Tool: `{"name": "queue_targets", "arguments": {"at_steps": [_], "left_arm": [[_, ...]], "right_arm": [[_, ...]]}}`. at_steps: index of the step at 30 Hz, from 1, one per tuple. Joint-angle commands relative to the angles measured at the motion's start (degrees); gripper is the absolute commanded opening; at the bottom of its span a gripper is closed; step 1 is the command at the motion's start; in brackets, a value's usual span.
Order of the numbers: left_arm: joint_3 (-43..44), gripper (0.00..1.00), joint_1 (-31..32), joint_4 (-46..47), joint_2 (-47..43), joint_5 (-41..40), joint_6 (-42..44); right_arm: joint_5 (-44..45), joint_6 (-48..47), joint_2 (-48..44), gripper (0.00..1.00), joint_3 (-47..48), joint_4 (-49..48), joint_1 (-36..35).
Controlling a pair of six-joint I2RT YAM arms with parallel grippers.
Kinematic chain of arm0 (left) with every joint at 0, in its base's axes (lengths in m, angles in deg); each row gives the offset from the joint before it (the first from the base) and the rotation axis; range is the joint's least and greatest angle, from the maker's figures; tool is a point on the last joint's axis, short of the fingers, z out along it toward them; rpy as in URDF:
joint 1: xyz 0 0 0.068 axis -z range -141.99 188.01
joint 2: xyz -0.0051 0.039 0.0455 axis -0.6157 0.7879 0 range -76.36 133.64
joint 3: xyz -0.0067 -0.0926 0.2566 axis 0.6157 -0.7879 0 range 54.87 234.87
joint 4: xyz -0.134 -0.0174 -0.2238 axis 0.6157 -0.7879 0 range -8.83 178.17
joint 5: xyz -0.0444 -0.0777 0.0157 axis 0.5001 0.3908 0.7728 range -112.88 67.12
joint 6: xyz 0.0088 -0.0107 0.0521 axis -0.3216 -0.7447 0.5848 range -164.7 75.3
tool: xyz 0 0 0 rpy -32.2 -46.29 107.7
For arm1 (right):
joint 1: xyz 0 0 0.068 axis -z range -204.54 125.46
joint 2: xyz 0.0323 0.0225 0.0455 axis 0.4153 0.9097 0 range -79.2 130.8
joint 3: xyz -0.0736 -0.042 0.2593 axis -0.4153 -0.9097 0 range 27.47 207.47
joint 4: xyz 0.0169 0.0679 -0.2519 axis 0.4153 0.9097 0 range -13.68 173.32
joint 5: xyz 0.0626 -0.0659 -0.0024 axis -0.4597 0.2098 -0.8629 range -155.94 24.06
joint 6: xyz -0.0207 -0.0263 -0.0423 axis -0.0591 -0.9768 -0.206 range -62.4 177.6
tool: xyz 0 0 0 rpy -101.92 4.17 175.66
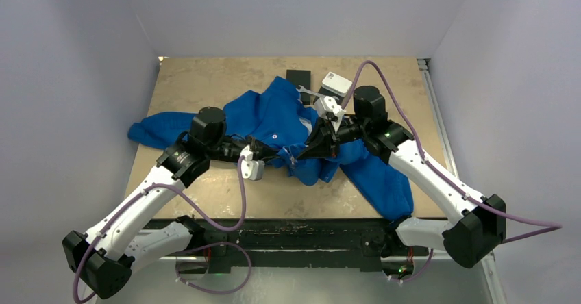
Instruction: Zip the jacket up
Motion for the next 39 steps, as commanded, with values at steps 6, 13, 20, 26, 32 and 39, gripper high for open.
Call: {"name": "queue_targets", "arguments": {"at_steps": [6,13,20,26,32,39], "left_arm": [[-0.31,0.0,0.43,2.25,-1.1,0.91,0.73],[-0.51,0.0,0.95,0.89,-1.28,0.88,2.62],[-0.6,0.0,1.04,0.11,-1.27,0.98,3.46],[-0.68,0.0,1.13,-0.91,-1.32,1.05,4.99],[-0.69,0.0,1.38,-2.7,-1.45,1.32,8.01],[-0.56,0.0,1.57,-0.15,-1.41,0.31,5.02]], "right_arm": [[-0.07,0.41,-0.32,0.0,0.35,-2.92,0.21],[-0.51,0.85,-0.37,0.0,0.26,-3.66,0.26],[-2.32,1.12,-0.08,0.0,0.09,-5.1,0.2],[-4.6,1.04,-0.31,0.0,-0.16,-4.65,0.2],[-5.7,0.61,0.1,0.0,-0.01,-4.19,0.19],[-5.57,0.24,0.88,0.0,-0.41,-3.69,0.19]]}}
